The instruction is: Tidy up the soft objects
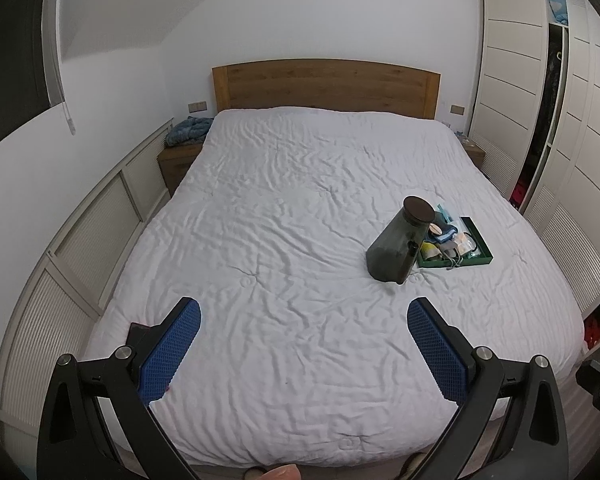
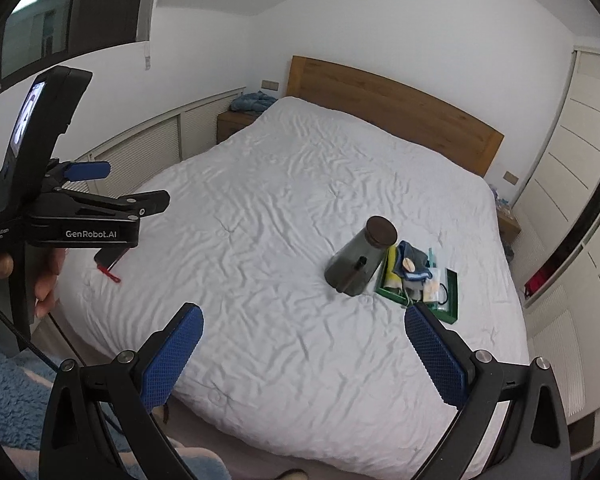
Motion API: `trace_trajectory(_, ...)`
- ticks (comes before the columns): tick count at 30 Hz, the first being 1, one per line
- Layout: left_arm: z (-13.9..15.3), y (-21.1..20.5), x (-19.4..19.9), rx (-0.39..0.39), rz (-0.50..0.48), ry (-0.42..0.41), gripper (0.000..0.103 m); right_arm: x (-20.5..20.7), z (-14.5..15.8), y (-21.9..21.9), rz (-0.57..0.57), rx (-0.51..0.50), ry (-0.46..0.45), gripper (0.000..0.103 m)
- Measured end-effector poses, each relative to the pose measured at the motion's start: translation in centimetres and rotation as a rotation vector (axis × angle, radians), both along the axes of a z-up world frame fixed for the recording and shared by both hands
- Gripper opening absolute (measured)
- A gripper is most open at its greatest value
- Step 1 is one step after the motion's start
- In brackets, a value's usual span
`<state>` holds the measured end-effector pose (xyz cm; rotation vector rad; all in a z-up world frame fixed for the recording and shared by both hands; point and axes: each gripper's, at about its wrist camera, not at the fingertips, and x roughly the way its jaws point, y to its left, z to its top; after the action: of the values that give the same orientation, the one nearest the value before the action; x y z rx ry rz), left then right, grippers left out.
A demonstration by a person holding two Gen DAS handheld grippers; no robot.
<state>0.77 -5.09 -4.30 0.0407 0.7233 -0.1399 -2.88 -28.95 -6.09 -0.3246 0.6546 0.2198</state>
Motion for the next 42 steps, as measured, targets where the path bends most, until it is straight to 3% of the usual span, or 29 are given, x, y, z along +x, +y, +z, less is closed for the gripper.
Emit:
trace_trajectory(10, -0.2, 0.2, 0.5, -0.004, -0.006, 0.011, 0.102, 1.4, -0.1, 1.3, 0.004, -0.036, 0.03, 0.103)
trace_trajectory(18, -0.6, -0.1, 1.6, -0.004, -0.02, 0.036, 0.102, 3.2, -0.2, 1.5, 0.002, -0.098, 0.133, 0.103)
trace_trajectory(24, -1.2, -0.6, 2.4, -0.013, -0.03, 0.056, 0.102, 5.7, 0.5, 0.3, -0.095, -0.03, 0.191, 0.103)
trace_trajectory(32, -2.1, -1.3, 3.4, -0.013, -0.047, 0.084, 0.102, 9.0, -0.4, -2.5, -0.171, 0.125, 0.397, 0.103)
trace_trajectory(38, -2.6, -2.0, 4.3, -0.014, -0.062, 0.103, 0.102, 11.2, -0.5, -4.5, -0.202, 0.134, 0.471, 0.103)
trace_trajectory(42, -3.0, -2.5, 4.6, -0.01, -0.073, 0.115, 0.102, 12.0, -1.0, -4.7, -0.194, 0.088, 0.5, 0.103)
